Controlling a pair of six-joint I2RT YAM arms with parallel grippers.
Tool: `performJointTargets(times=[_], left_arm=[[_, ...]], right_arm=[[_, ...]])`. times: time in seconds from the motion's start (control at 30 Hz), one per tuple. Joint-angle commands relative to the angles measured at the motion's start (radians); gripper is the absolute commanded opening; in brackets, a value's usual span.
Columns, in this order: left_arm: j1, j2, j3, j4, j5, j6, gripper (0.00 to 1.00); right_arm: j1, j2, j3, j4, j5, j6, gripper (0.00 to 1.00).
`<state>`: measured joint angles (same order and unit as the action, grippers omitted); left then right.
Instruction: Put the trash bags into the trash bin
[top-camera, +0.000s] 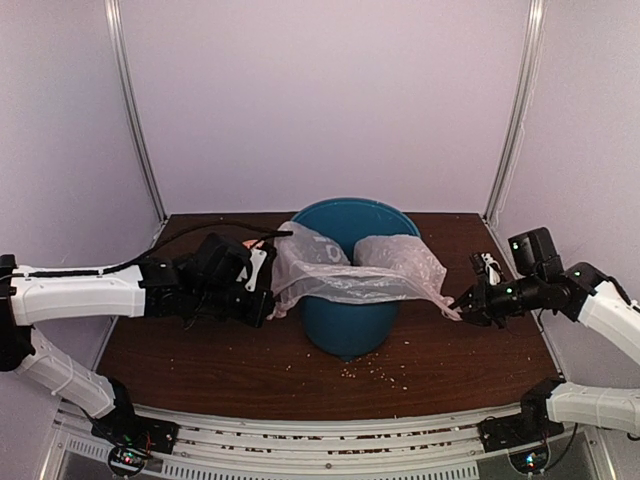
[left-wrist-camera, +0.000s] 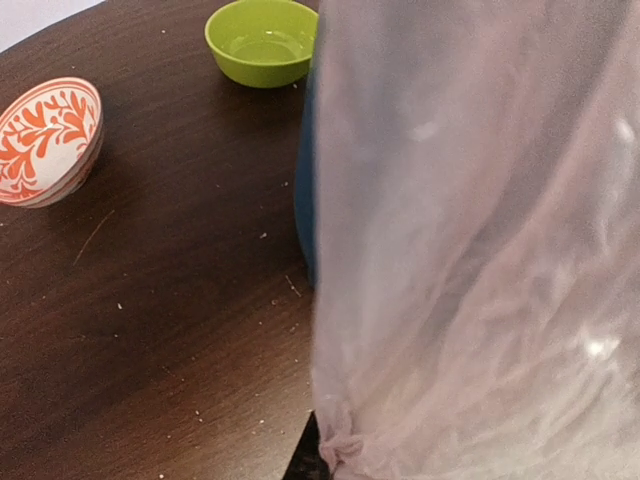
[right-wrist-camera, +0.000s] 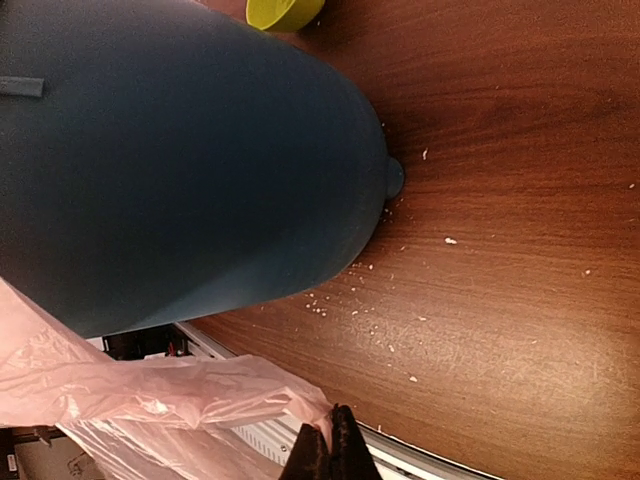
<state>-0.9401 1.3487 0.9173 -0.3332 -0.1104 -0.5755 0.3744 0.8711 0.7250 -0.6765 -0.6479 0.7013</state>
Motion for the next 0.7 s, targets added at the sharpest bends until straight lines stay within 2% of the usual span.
performJointTargets(times=[0.0, 0.3, 0.4, 0.47, 0.53, 0.6, 0.67], left_arm=[[0.004, -0.004, 0.012, -0.004, -0.101, 0.003, 0.0], [0.015, -0.009, 0.076, -0.007, -0.182, 0.001, 0.0], [0.015, -0.041, 0.082, -0.014, -0.204, 0.006, 0.0], [0.015, -0.074, 0.066, 0.003, -0.202, 0.018, 0.0], [0.014, -0.111, 0.046, 0.024, -0.164, 0.055, 0.01], [0.015, -0.145, 0.051, 0.009, -0.118, 0.092, 0.12], [0.015, -0.187, 0.049, -0.012, -0.071, 0.134, 0.27]], right_arm=[[-0.006, -0.004, 0.066, -0.141, 0.156, -0.091, 0.0], [-0.005, 0.061, 0.103, 0.014, 0.241, -0.039, 0.01], [-0.005, 0.058, 0.132, 0.0, 0.261, -0.05, 0.04], [-0.005, 0.038, 0.134, -0.004, 0.255, -0.056, 0.08], [-0.005, 0.021, 0.155, -0.025, 0.208, -0.068, 0.19], [-0.005, 0.012, 0.212, -0.088, 0.189, -0.1, 0.3], [-0.005, 0.01, 0.288, -0.167, 0.212, -0.137, 0.38]])
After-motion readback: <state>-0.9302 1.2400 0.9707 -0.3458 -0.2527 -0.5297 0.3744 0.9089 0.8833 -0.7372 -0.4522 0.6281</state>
